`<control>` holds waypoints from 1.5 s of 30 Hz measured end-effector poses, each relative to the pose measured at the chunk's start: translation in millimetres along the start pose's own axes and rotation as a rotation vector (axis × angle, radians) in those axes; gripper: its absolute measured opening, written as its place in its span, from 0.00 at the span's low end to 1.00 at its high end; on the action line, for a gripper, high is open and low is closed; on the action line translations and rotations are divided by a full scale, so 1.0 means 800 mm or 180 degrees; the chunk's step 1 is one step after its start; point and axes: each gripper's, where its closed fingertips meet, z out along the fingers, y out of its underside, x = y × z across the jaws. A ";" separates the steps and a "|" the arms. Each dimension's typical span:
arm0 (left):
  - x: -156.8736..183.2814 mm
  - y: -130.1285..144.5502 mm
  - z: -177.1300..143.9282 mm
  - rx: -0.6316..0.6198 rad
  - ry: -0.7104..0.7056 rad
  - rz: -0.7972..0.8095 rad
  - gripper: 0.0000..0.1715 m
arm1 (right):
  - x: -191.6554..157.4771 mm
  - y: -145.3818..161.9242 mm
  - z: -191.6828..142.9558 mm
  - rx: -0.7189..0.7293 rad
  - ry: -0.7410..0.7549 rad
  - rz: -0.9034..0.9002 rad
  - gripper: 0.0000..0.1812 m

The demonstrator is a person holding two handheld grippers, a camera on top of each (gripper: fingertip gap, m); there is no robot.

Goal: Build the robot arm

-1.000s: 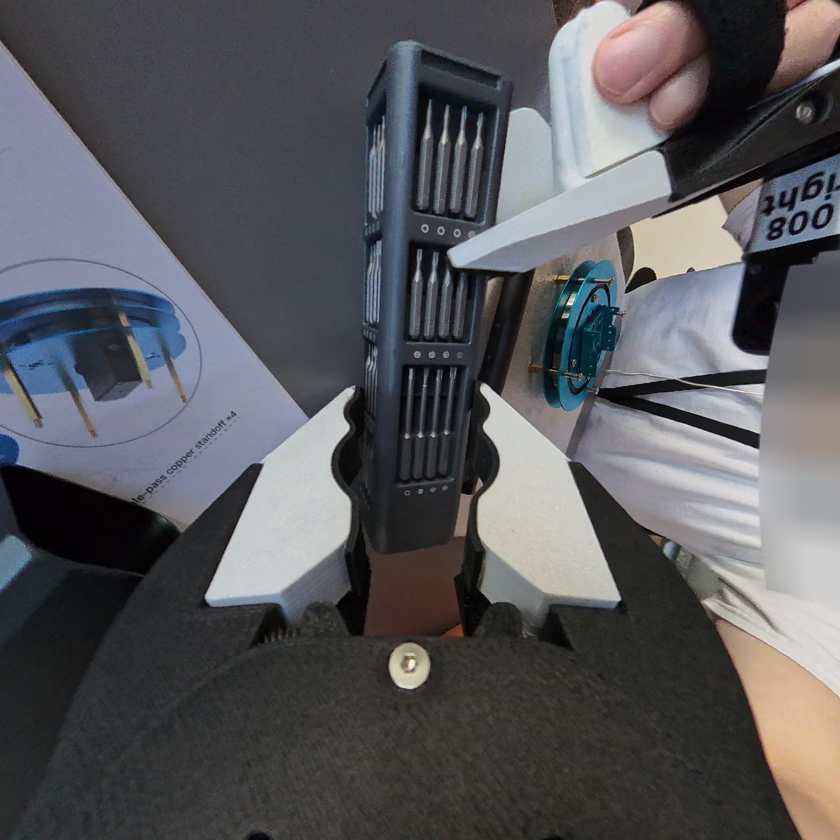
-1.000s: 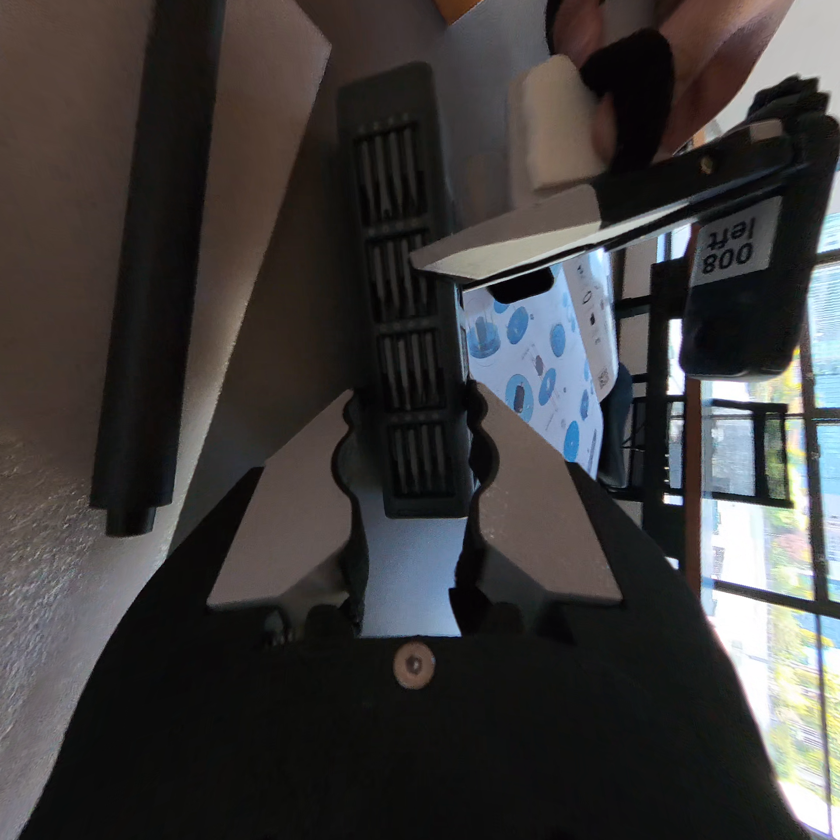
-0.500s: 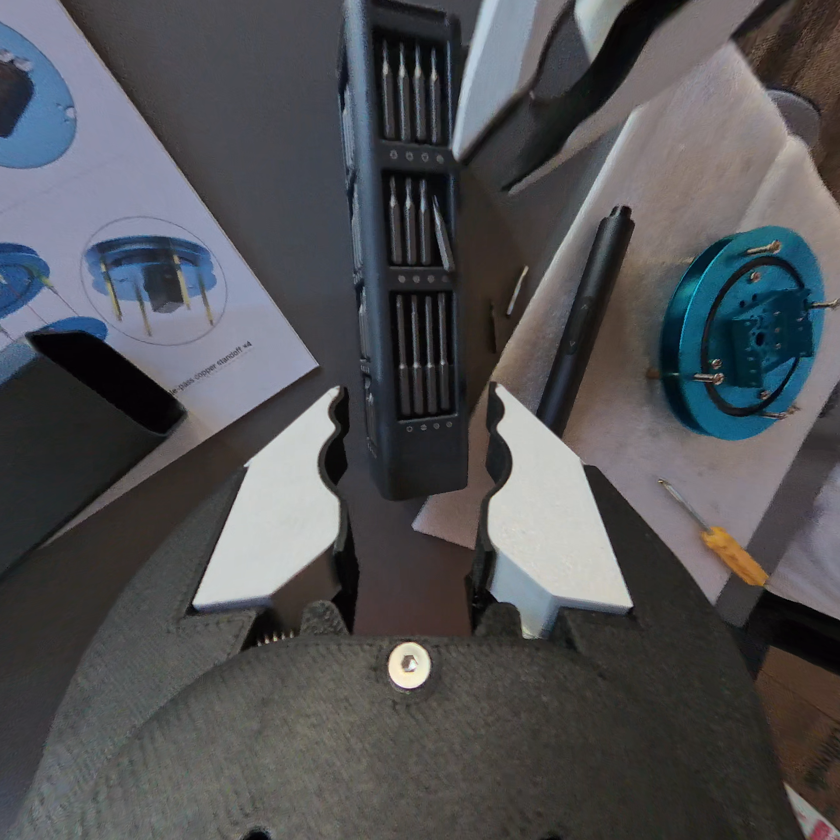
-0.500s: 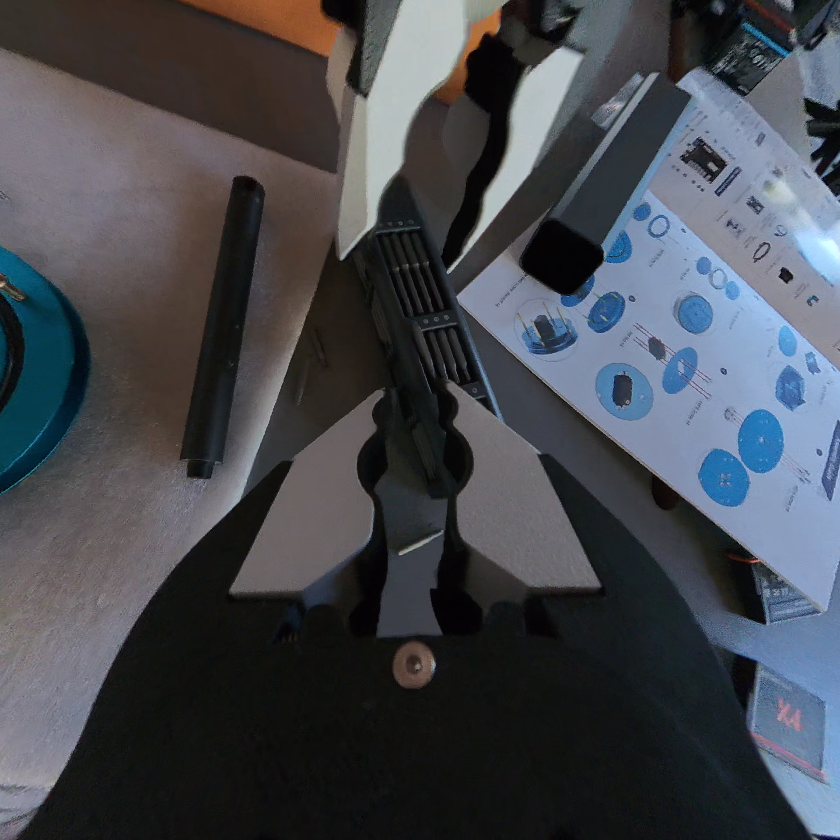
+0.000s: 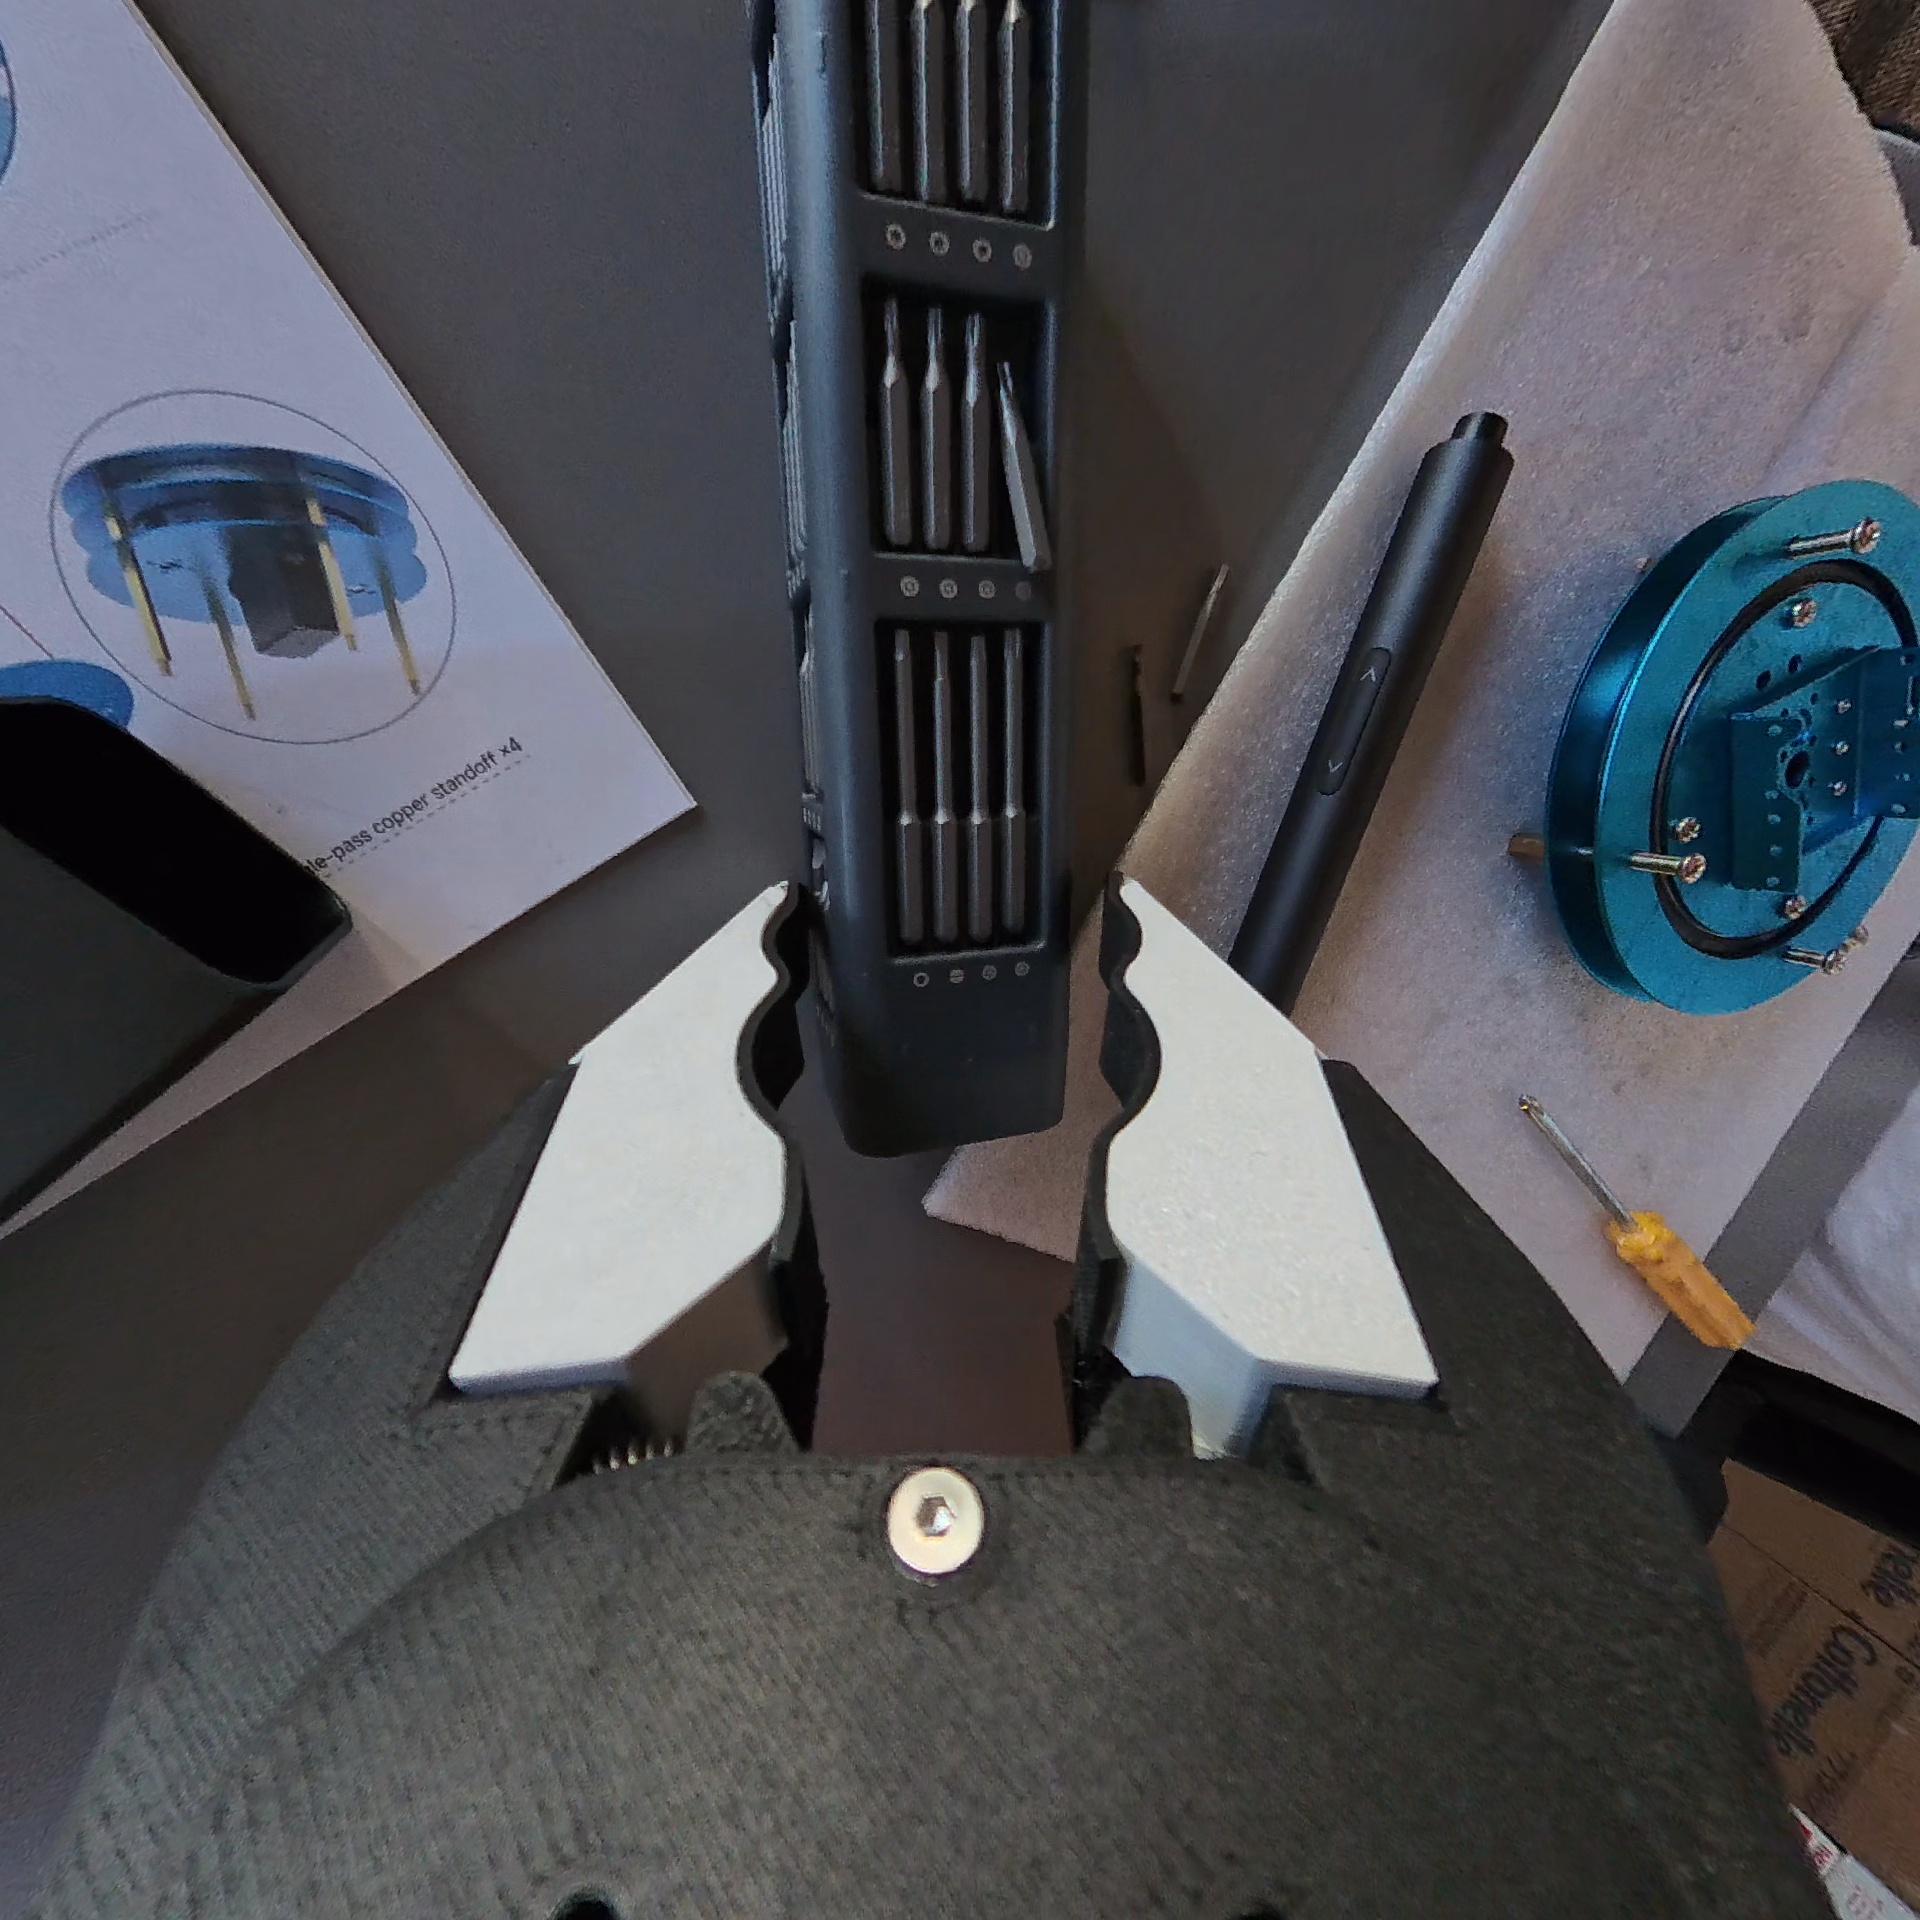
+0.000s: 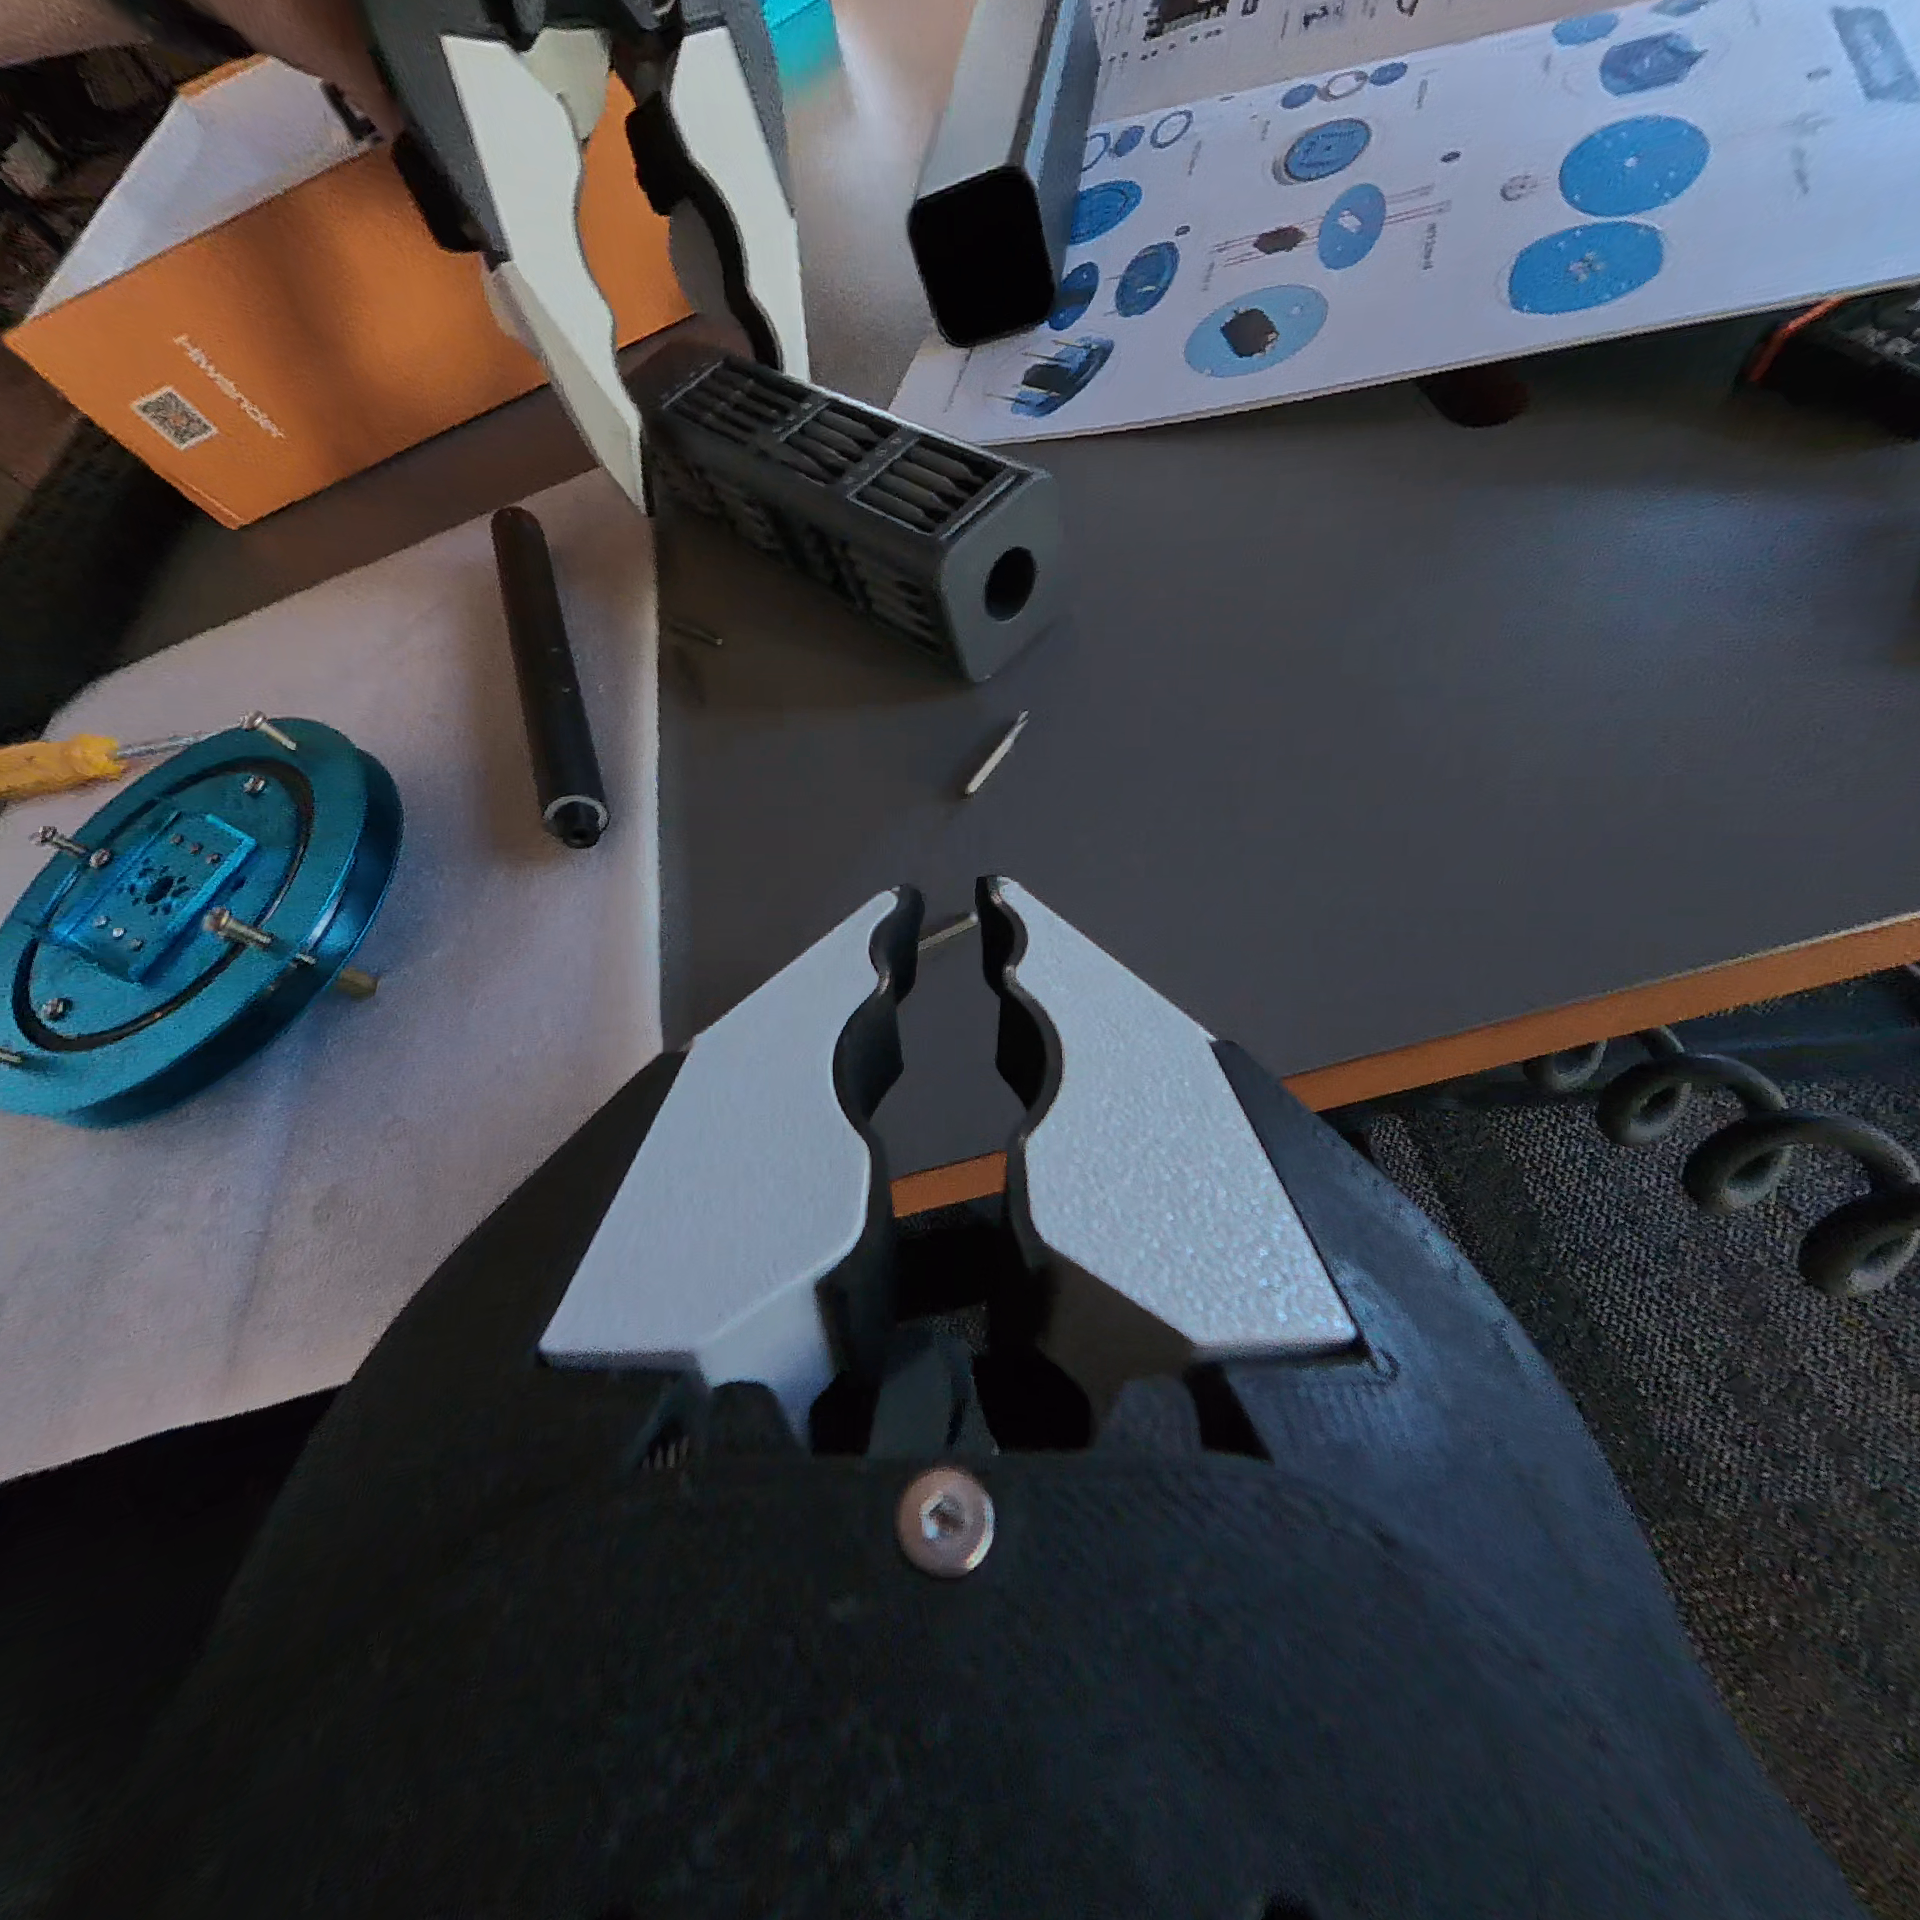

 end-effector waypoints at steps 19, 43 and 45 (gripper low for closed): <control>-0.006 0.023 -0.006 -0.0147 -0.0109 0.0108 0.28 | 0.008 -0.054 0.107 -0.0521 -0.0565 -0.1200 0.34; -0.004 0.026 -0.005 -0.0240 -0.0115 0.0312 0.27 | -0.081 -0.097 0.147 -0.0478 -0.1051 -0.0780 0.00; -0.004 0.026 -0.005 -0.0258 -0.0127 0.0330 0.27 | -0.081 -0.096 0.148 -0.0496 -0.1053 -0.0795 0.00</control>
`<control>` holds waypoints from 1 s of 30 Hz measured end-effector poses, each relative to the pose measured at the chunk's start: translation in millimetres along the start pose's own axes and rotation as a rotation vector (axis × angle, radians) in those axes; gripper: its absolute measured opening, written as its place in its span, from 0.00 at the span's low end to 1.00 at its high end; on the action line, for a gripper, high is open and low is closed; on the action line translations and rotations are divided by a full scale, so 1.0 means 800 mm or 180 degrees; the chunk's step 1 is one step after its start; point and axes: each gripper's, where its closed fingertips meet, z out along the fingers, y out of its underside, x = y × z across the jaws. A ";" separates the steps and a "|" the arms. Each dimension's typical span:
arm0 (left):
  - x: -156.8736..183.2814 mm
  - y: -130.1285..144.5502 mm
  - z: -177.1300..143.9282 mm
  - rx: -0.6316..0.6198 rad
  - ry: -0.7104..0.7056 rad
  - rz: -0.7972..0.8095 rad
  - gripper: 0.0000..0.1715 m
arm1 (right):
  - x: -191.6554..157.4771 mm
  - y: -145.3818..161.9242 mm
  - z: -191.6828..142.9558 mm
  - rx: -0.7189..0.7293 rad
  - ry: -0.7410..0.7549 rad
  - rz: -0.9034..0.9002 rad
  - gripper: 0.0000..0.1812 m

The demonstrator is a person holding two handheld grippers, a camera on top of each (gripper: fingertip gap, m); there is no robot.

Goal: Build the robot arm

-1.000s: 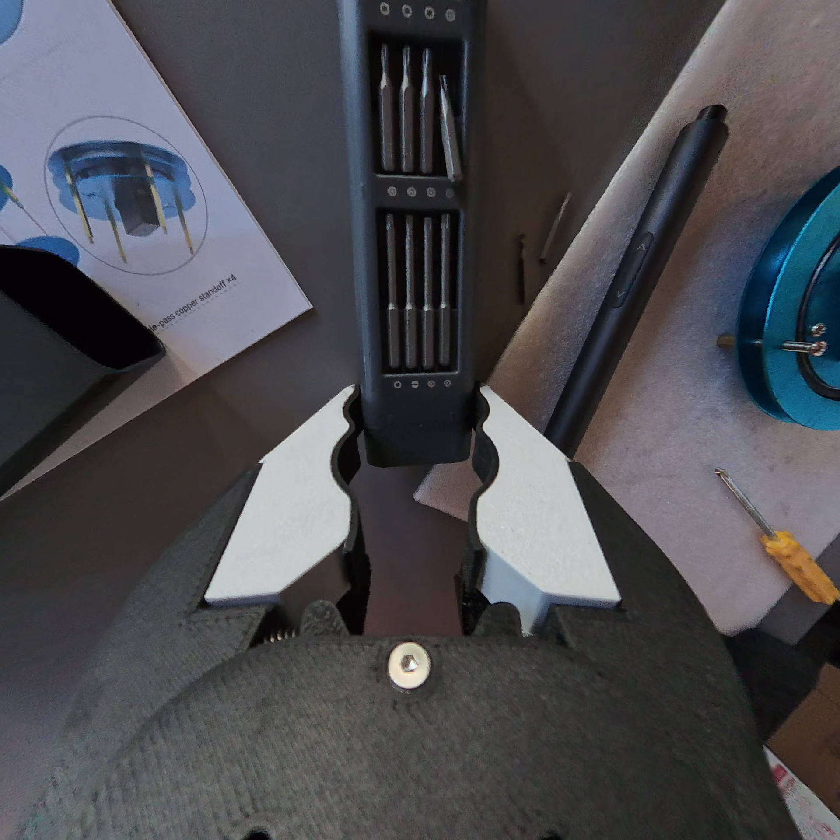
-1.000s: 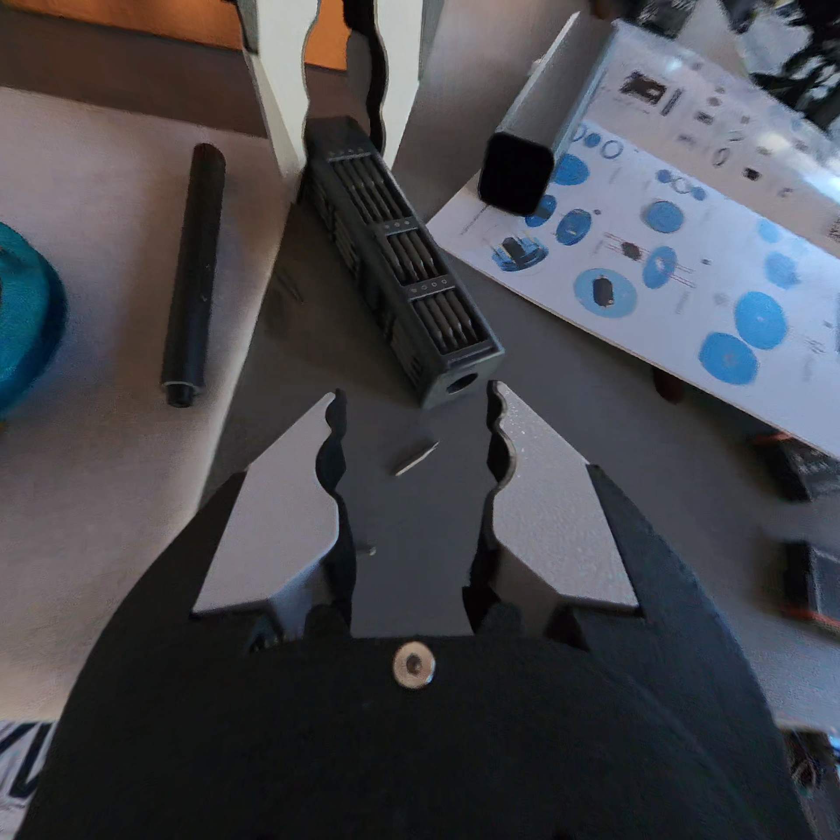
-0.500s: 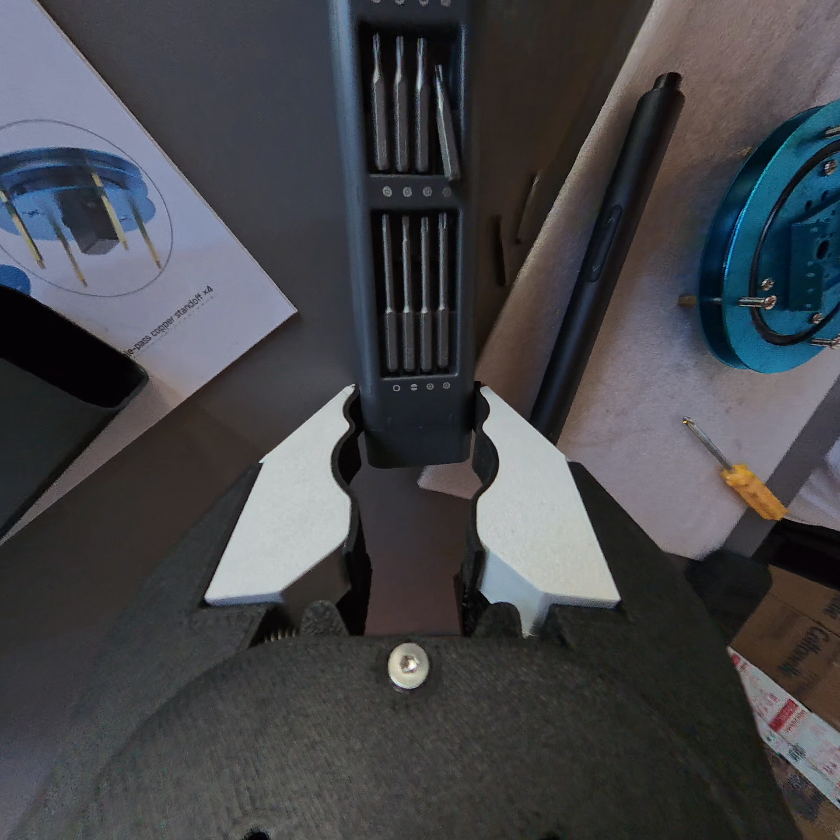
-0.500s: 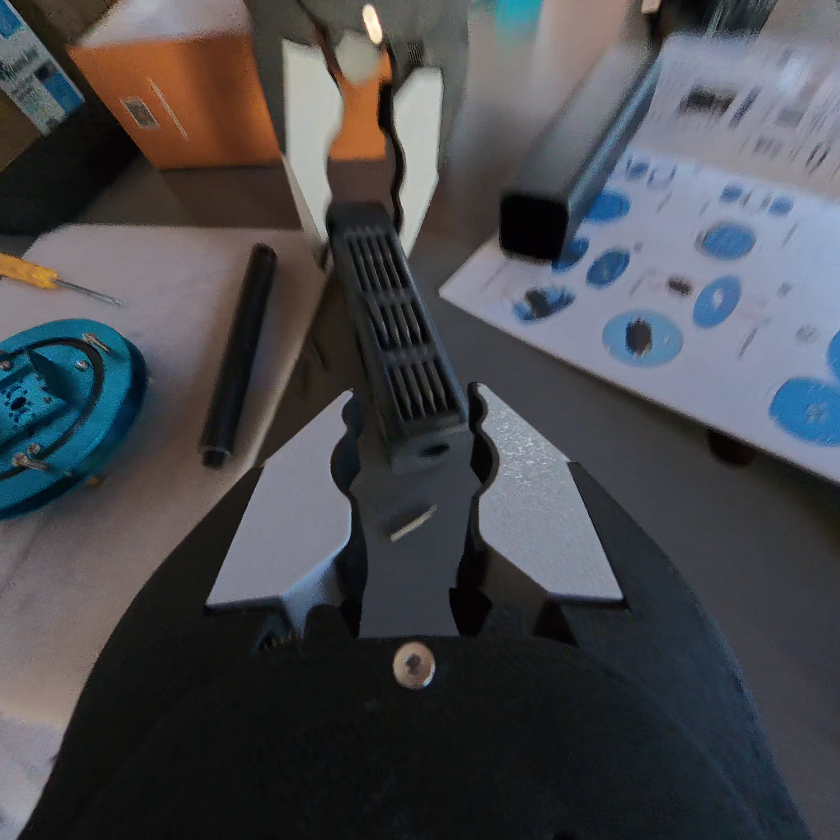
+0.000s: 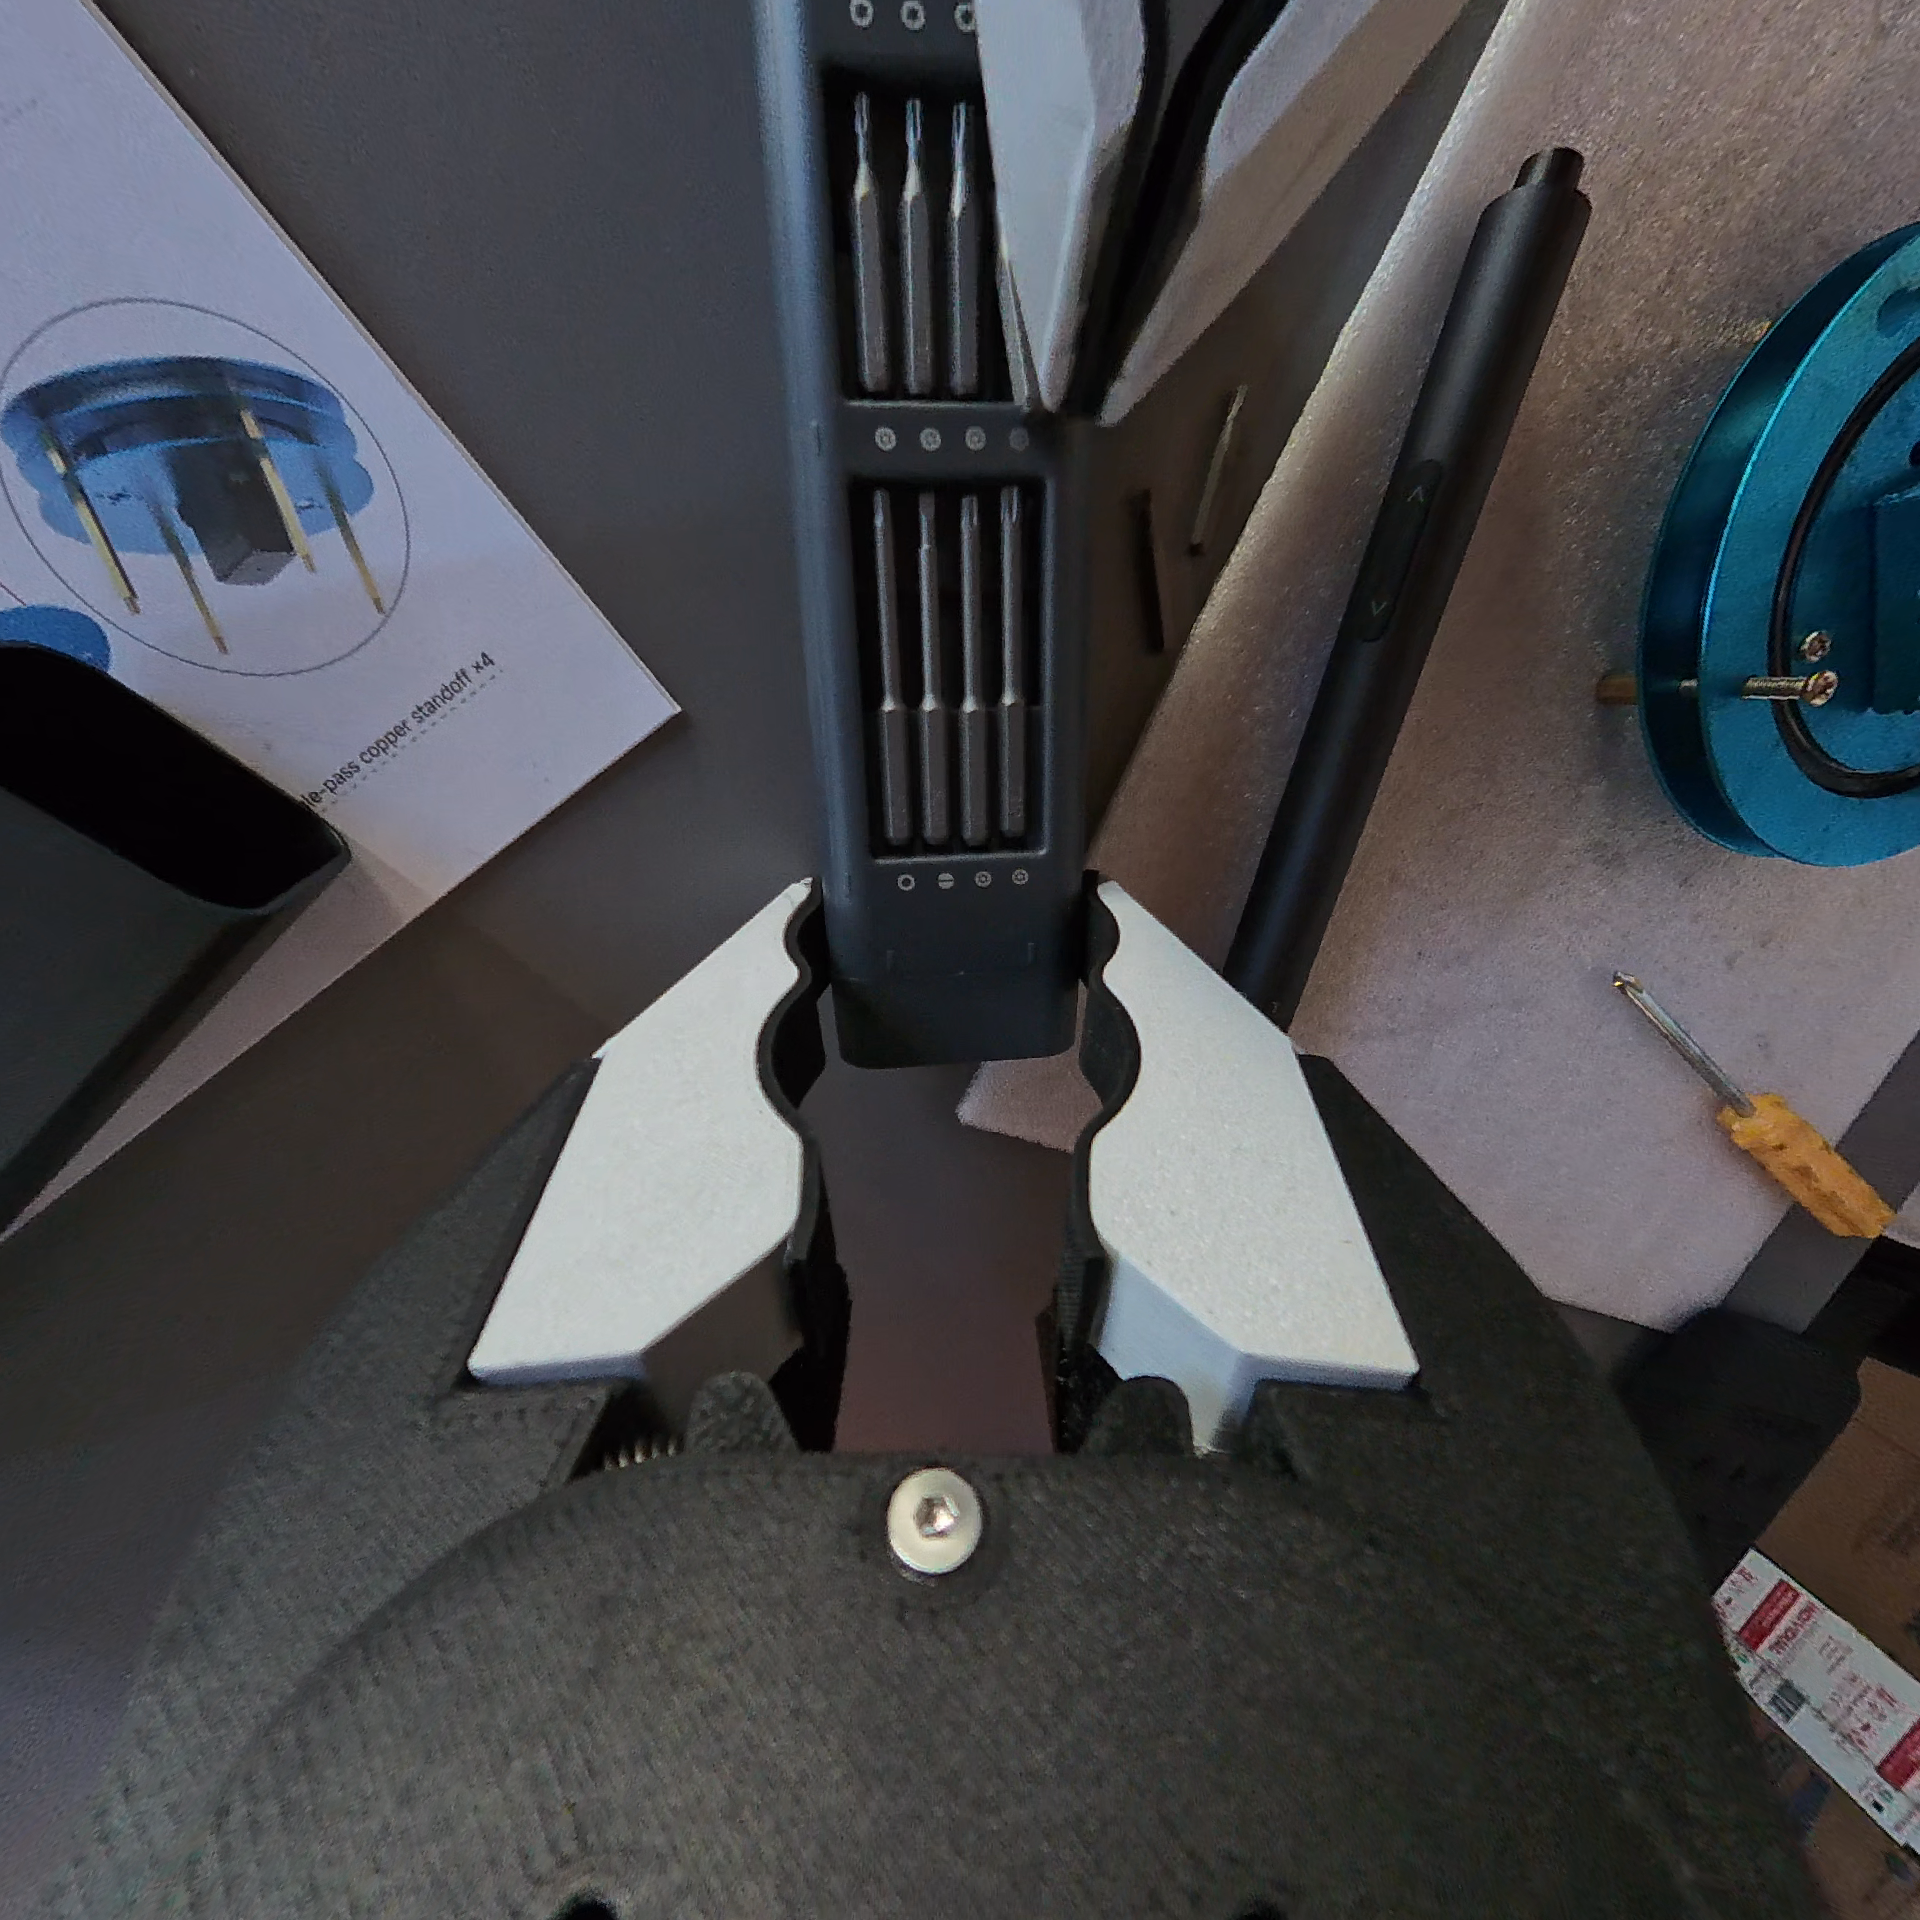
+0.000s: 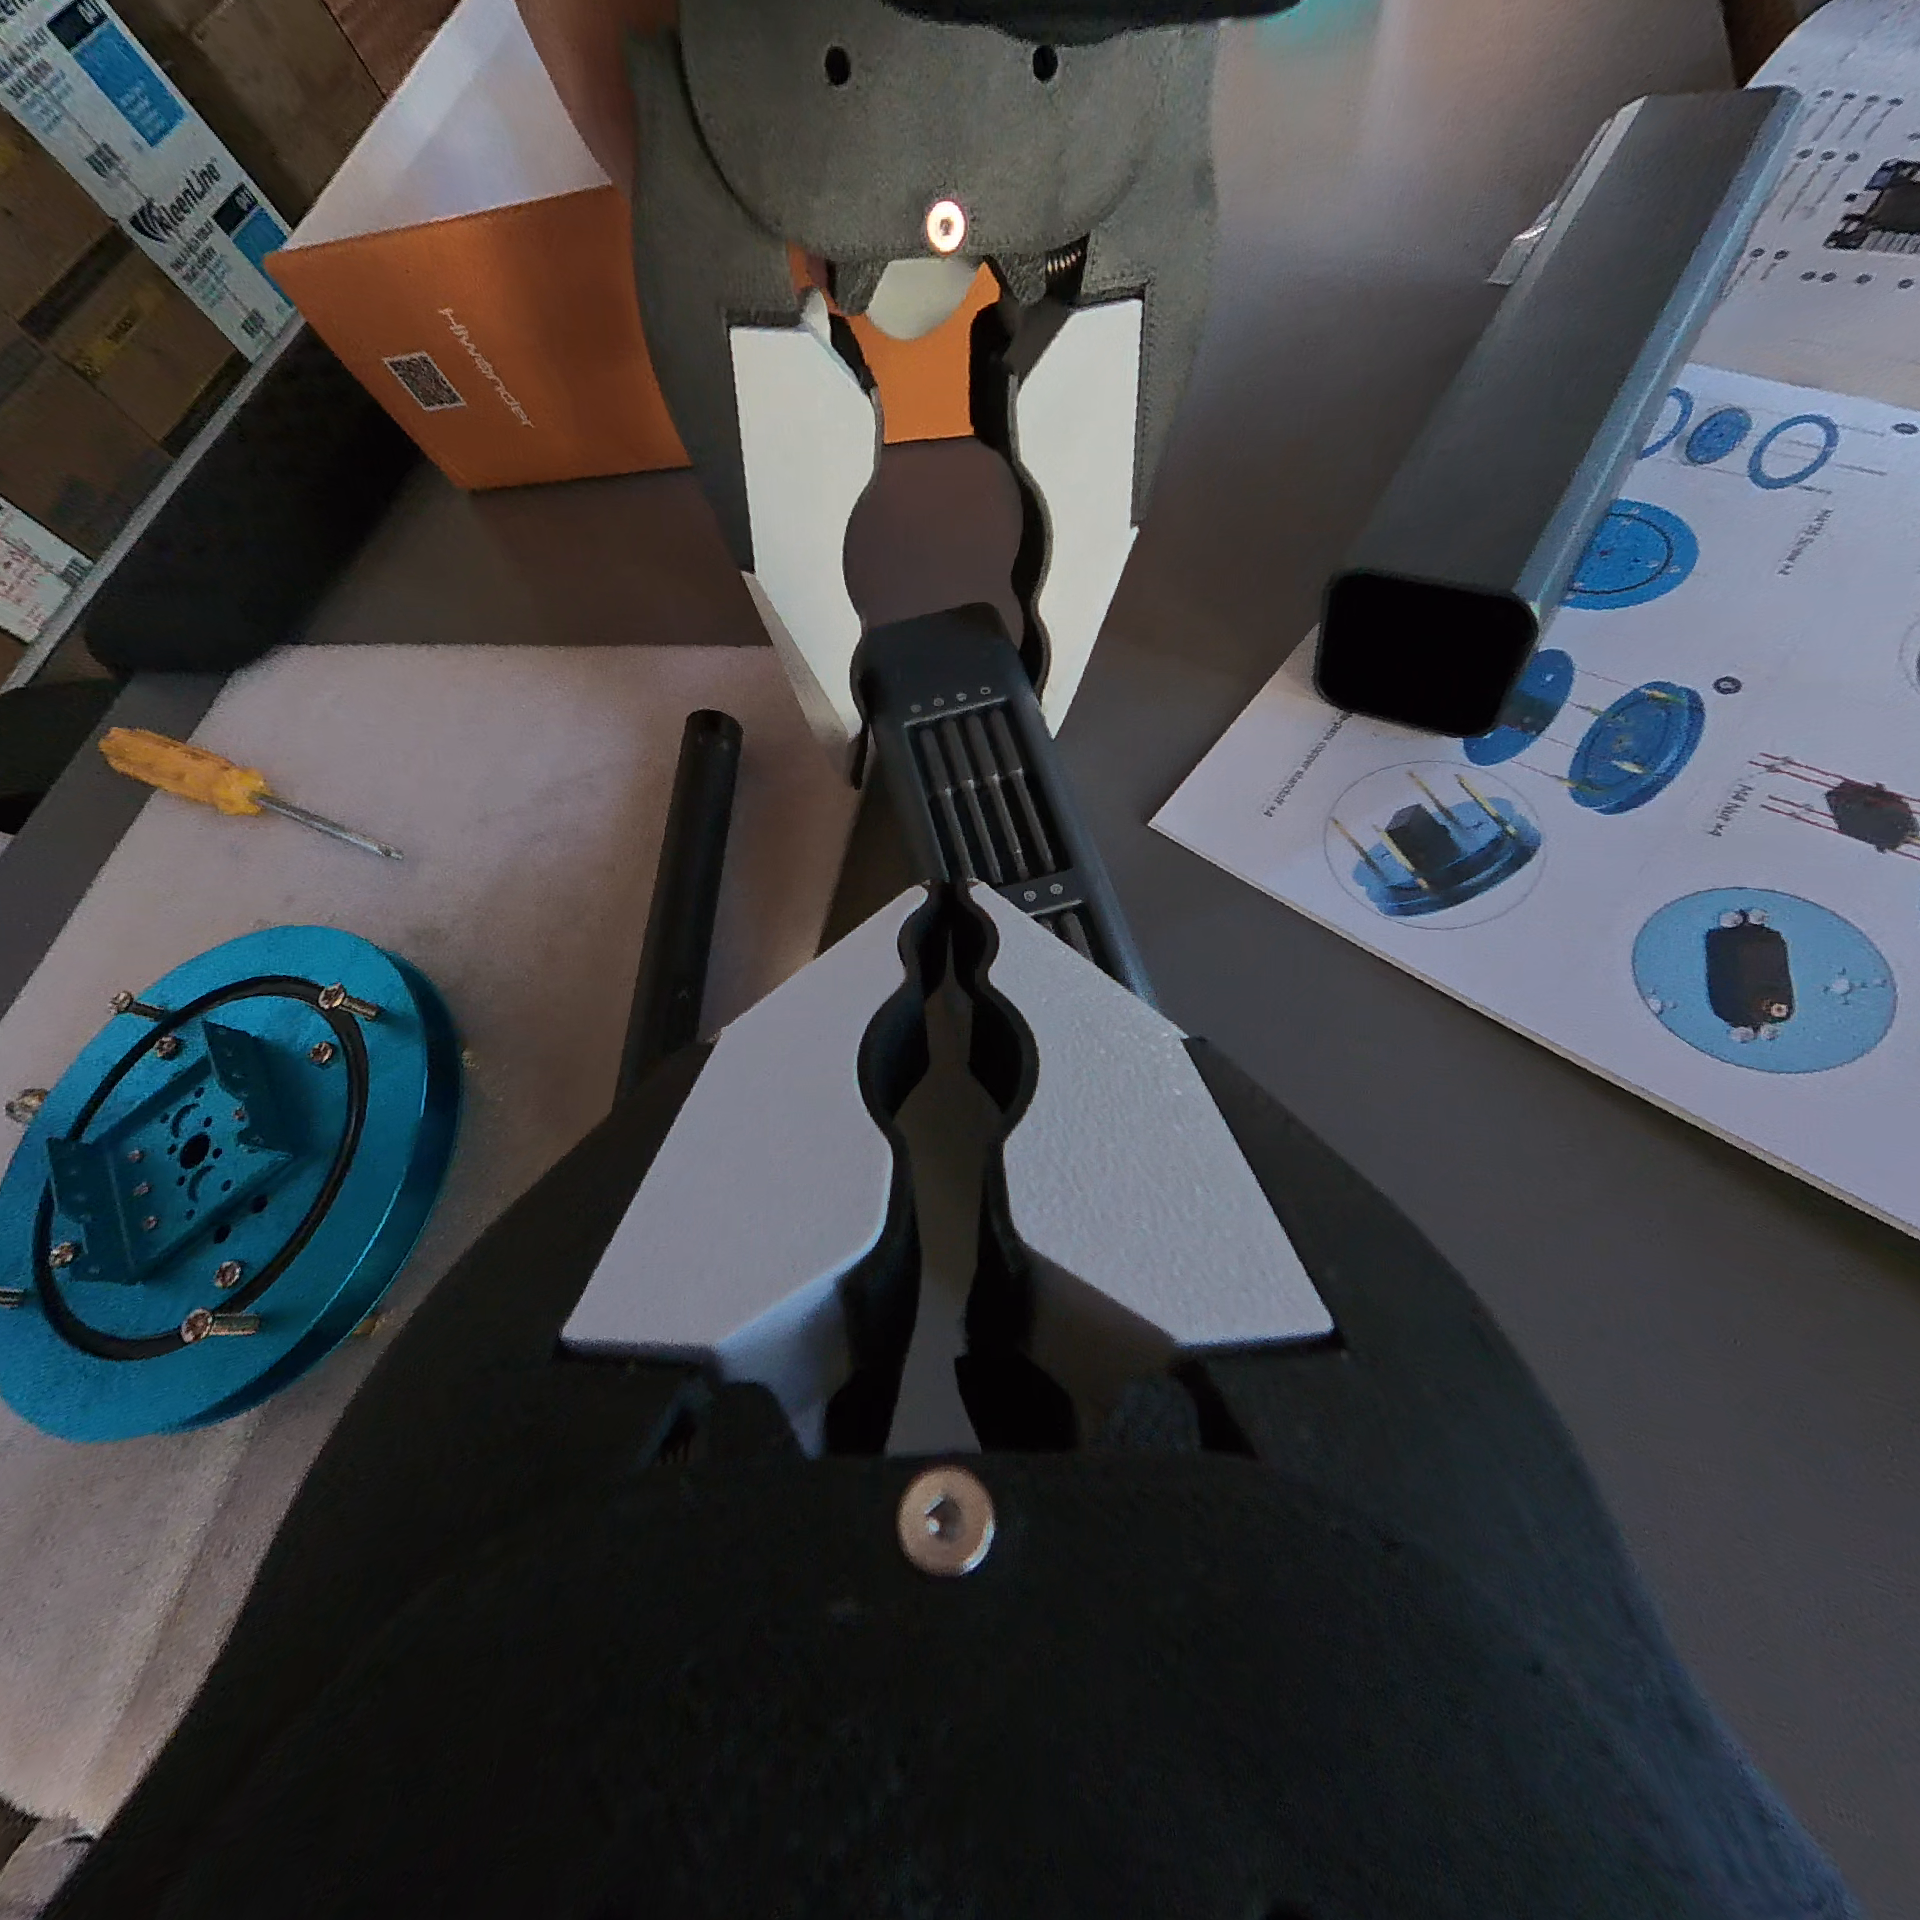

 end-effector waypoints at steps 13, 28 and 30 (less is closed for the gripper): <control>0.000 0.000 0.000 -0.0016 -0.0020 0.0009 0.27 | 0.003 -0.012 -0.002 0.0087 -0.0002 0.0058 0.00; 0.000 0.002 0.001 -0.0077 -0.0048 0.0044 0.27 | 0.009 0.013 0.005 -0.0582 0.0256 -0.0279 0.00; 0.001 0.002 0.001 -0.0088 -0.0056 0.0053 0.27 | 0.007 0.014 0.004 -0.0594 0.0213 -0.0257 0.00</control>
